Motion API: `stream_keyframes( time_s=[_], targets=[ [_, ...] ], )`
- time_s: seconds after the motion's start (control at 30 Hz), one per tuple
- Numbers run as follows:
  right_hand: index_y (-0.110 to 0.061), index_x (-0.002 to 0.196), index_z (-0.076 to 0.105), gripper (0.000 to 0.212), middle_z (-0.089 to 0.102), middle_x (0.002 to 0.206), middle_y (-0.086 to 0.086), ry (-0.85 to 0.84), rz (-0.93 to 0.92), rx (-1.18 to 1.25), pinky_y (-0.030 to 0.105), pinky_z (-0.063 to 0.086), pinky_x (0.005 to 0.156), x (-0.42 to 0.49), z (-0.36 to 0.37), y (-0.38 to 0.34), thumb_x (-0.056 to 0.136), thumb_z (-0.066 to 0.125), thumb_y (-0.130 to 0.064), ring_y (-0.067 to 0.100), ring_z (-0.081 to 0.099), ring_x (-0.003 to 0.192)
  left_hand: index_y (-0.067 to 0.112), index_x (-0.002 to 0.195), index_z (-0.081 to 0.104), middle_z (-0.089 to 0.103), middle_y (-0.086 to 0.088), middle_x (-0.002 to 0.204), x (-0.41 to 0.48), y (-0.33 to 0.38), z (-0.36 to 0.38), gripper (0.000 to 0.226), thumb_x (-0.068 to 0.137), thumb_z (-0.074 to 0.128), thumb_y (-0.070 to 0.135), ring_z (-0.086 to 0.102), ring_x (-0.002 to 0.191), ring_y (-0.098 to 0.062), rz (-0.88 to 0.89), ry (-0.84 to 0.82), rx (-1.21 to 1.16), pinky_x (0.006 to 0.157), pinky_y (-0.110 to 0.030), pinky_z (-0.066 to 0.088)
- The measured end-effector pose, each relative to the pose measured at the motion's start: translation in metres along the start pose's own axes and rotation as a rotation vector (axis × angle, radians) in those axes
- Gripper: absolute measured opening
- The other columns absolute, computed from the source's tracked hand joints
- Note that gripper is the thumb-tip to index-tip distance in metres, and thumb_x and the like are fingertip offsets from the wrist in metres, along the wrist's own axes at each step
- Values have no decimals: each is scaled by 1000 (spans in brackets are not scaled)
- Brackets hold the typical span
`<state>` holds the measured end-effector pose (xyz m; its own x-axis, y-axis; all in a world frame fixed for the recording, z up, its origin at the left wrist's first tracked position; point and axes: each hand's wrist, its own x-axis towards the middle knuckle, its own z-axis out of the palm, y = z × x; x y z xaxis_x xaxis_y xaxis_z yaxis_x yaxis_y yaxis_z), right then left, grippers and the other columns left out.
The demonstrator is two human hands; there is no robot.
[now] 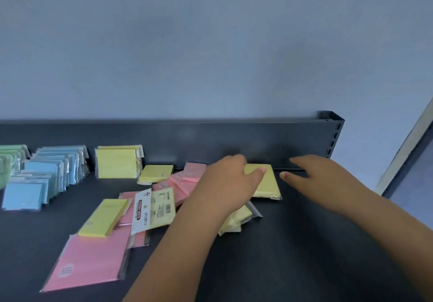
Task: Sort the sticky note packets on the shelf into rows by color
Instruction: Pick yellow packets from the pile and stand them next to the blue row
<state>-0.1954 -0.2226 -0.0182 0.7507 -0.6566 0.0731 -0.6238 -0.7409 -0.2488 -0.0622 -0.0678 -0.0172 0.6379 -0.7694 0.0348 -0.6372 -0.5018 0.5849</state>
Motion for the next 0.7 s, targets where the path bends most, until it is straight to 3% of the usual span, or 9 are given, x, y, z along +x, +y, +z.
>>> stream_keyframes(
  time_s=[0.07, 0.17, 0.27, 0.37, 0.47, 0.53, 0.6, 0.7],
  targets=[
    [-16, 117, 69, 47, 67, 121, 1, -27, -28, 75, 42, 49, 98, 12, 3, 12, 97, 55, -55, 23, 61, 115, 20, 110, 60, 63, 1, 112, 10, 8, 11, 43, 97, 50, 59, 59, 104, -24, -70, 4, 24, 88, -38, 50],
    [-18, 83, 72, 47, 66, 91, -3, -100, -121, 103, 42, 53, 85, 26, 18, 29, 95, 52, -59, 16, 63, 88, 16, 105, 57, 64, -6, 109, 21, 22, 26, 38, 98, 52, 53, 59, 104, -29, -160, 47, 70, 84, -36, 49],
    [-19, 91, 76, 42, 65, 101, -3, -147, -276, 135, 39, 50, 89, 31, 39, 39, 98, 53, -53, 11, 60, 95, 12, 119, 58, 63, -12, 126, 30, 36, 43, 40, 100, 50, 47, 57, 118, -32, -275, 30, 72, 85, -34, 43],
    [-18, 91, 79, 40, 64, 106, -3, -79, -344, 225, 34, 46, 93, 33, 52, 44, 99, 56, -49, 11, 56, 106, 10, 115, 58, 64, -13, 122, 42, 45, 56, 36, 97, 54, 40, 60, 110, -31, -403, 33, 7, 74, -31, 41],
    [-16, 89, 79, 35, 72, 91, -2, -3, -248, 521, 36, 52, 84, 31, 50, 49, 96, 62, -45, 11, 64, 89, 8, 113, 58, 67, -13, 112, 49, 52, 60, 29, 92, 64, 26, 65, 96, -28, -519, 92, -146, 63, -29, 45],
    [-22, 97, 80, 17, 76, 86, -5, 2, -149, 792, 32, 59, 78, 29, 40, 54, 96, 67, -33, 10, 70, 80, 7, 116, 60, 70, -13, 107, 51, 55, 65, 34, 87, 74, 20, 70, 93, -28, -539, 131, -336, 75, -38, 60],
    [-20, 106, 78, 13, 79, 86, -3, -67, -44, 1048, 32, 64, 70, 31, 29, 59, 97, 68, -20, 15, 76, 75, 10, 111, 62, 72, -13, 104, 49, 61, 68, 33, 83, 79, 16, 73, 91, -29, -514, 184, -496, 81, -47, 63],
    [-24, 105, 78, 18, 80, 88, -2, -84, -63, 1097, 29, 63, 65, 42, 16, 70, 97, 67, -12, 19, 77, 79, 19, 115, 58, 71, -5, 105, 44, 66, 66, 39, 80, 75, 20, 71, 92, -23, -436, 353, -546, 79, -44, 62]
  ],
)
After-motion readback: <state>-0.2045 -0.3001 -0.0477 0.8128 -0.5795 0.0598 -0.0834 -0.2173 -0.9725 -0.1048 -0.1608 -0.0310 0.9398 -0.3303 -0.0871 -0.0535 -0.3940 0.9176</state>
